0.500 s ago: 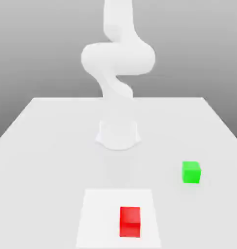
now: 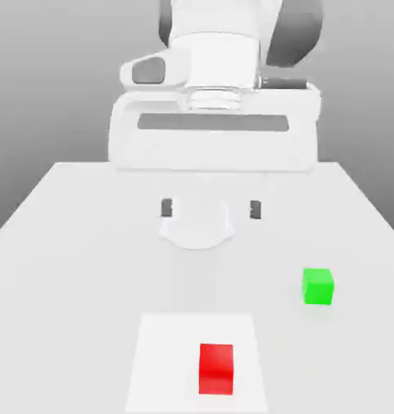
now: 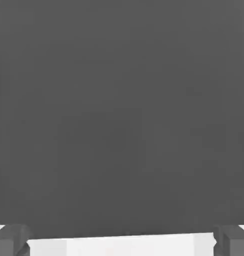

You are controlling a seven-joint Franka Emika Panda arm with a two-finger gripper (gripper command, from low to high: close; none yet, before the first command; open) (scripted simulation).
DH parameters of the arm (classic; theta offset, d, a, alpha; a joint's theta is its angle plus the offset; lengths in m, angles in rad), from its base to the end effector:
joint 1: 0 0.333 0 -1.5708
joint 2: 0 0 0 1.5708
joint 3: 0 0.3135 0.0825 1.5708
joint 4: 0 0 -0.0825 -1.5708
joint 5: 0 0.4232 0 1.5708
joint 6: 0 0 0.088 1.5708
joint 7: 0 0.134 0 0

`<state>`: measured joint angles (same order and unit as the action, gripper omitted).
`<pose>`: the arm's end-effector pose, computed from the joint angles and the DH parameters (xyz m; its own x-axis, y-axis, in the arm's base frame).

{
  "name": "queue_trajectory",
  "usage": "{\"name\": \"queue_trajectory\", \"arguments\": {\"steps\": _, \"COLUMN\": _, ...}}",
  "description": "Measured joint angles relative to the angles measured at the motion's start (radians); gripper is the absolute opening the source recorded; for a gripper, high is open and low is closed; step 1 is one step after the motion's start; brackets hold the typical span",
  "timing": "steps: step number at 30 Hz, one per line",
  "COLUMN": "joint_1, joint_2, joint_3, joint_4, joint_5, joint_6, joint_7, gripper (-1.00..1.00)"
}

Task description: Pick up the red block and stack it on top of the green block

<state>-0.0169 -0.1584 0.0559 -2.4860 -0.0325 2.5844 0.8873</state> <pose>0.5151 0.0197 0.3176 0.6564 -0.7313 0.1850 -0.7101 -0.6818 -0.1758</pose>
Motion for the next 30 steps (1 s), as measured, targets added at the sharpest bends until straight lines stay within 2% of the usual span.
{"name": "queue_trajectory", "arguments": {"steps": 8, "joint_1": 0.011, "joint_2": 0.289, "joint_3": 0.008, "joint_4": -0.08, "joint_5": 0.005, "joint_6": 0.133, "joint_7": 0.024, "gripper": 0.0}}
{"name": "queue_trajectory", "arguments": {"steps": 13, "joint_1": 0.025, "joint_2": 0.47, "joint_3": -0.009, "joint_4": -0.063, "joint_5": -0.018, "joint_6": 0.276, "joint_7": 0.044, "gripper": 0.0}}
{"name": "queue_trajectory", "arguments": {"steps": 14, "joint_1": 0.028, "joint_2": 0.493, "joint_3": -0.013, "joint_4": -0.06, "joint_5": -0.021, "joint_6": 0.296, "joint_7": 0.047, "gripper": -1.0}}
{"name": "queue_trajectory", "arguments": {"steps": 21, "joint_1": 0.027, "joint_2": 0.492, "joint_3": -0.012, "joint_4": -0.06, "joint_5": -0.023, "joint_6": 0.295, "joint_7": 0.048, "gripper": -1.0}}
{"name": "queue_trajectory", "arguments": {"steps": 26, "joint_1": 0.016, "joint_2": 0.335, "joint_3": 0.006, "joint_4": -0.084, "joint_5": 0.005, "joint_6": 0.162, "joint_7": 0.027, "gripper": -1.0}}
{"name": "queue_trajectory", "arguments": {"steps": 30, "joint_1": 0.152, "joint_2": 0.191, "joint_3": 0.114, "joint_4": -0.183, "joint_5": 0.084, "joint_6": 0.12, "joint_7": 0.035, "gripper": -1.0}}
